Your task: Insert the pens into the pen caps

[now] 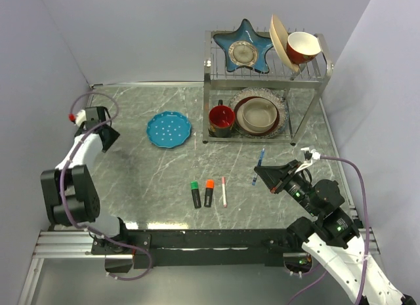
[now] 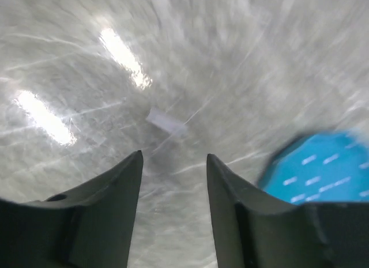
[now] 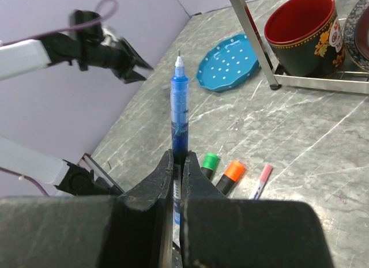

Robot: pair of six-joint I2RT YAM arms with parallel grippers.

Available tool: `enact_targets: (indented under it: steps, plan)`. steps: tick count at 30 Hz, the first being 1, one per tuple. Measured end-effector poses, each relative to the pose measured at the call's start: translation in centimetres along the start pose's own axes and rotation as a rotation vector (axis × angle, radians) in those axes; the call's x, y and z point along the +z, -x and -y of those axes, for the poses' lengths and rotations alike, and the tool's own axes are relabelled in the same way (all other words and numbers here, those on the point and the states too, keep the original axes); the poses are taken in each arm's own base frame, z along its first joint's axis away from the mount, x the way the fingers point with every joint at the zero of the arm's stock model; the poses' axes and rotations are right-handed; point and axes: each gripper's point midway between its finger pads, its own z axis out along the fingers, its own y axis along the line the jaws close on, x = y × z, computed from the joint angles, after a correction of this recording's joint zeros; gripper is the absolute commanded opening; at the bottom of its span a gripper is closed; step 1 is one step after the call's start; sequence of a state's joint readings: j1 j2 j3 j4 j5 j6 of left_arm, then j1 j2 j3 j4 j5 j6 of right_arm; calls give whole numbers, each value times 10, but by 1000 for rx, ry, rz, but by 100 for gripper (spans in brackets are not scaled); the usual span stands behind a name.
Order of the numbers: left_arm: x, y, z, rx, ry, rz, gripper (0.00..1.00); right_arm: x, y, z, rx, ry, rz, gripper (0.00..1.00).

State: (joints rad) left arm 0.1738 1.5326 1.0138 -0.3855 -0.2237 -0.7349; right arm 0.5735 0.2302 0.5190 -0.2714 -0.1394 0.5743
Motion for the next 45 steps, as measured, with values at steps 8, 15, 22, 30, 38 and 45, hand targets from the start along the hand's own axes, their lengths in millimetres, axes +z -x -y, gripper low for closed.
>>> enact_targets:
  steps: [8,15,22,30,38,45]
  plan:
    - [-26,24,0,-395,64,89,53,1,-2,0,5,-2,-8,0]
    - [1,14,11,-616,165,-21,50,1,1,4,-7,-21,2,0]
    - [24,-5,10,-720,247,-82,48,2,4,5,-25,-34,3,0]
    - [46,-17,7,-728,318,-116,46,5,4,10,-42,-59,0,0]
    - [60,-30,-3,-712,368,-136,44,7,2,12,-41,-68,-12,0]
    - [62,-33,-6,-711,383,-141,25,7,1,13,-40,-69,-14,0]
